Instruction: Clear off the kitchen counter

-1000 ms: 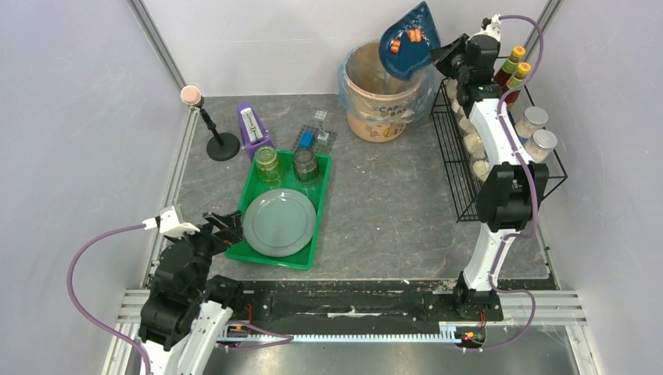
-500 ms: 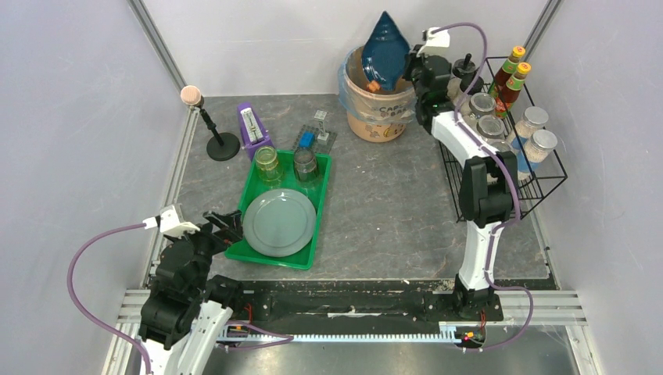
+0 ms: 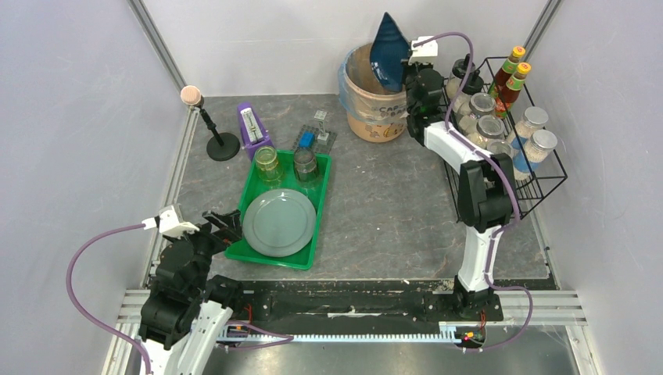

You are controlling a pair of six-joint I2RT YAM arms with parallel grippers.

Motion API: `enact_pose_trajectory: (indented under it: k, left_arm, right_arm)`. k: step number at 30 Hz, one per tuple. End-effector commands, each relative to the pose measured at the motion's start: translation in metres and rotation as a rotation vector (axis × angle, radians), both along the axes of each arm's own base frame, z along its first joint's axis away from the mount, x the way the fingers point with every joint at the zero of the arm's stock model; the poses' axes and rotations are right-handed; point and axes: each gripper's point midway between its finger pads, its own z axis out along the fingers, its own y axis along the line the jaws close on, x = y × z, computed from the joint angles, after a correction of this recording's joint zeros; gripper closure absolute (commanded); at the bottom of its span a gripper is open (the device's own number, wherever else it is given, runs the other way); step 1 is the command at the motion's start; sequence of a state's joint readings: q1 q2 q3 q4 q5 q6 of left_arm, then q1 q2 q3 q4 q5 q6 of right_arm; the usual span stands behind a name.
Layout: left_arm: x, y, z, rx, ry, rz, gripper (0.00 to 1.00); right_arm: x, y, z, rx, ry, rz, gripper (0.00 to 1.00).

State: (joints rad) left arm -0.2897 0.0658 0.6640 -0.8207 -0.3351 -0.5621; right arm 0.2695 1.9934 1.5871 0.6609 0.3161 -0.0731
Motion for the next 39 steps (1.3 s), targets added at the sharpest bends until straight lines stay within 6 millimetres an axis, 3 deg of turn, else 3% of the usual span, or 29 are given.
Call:
enact_pose_trajectory:
  k: [1, 10, 16, 22, 26, 29, 39]
  left_arm:
    - [0.003, 0.002, 0.005, 0.01, -0.024, 0.01, 0.01]
    - [-0.003, 0.005, 0.011, -0.003, -0.069, 0.02, 0.01]
    - [-0.003, 0.005, 0.01, -0.006, -0.071, 0.02, 0.01]
    - [-0.004, 0.005, 0.01, -0.009, -0.07, 0.016, 0.01]
    - [-0.003, 0.005, 0.01, -0.011, -0.069, 0.018, 0.01]
    - [-0.003, 0.006, 0.009, -0.012, -0.067, 0.023, 0.01]
    - [-0.004, 0.006, 0.009, -0.014, -0.064, 0.027, 0.01]
  right_arm:
    - [-0.082, -0.026, 0.181, 0.163, -0.439, 0.002, 1.0]
    - [-0.138, -0.026, 0.203, 0.344, -0.347, 0.111, 1.0]
    - [-0.177, -0.019, 0.192, 0.456, -0.215, 0.178, 1.0]
    - [-0.21, -0.011, 0.163, 0.551, -0.042, 0.238, 1.0]
    - [-0.227, 0.004, 0.128, 0.615, 0.097, 0.306, 1.0]
    - [-0.239, 0.02, 0.085, 0.661, 0.257, 0.353, 1.0]
    - [-0.287, 0.105, -0.037, 0.745, 0.663, 0.567, 1.0]
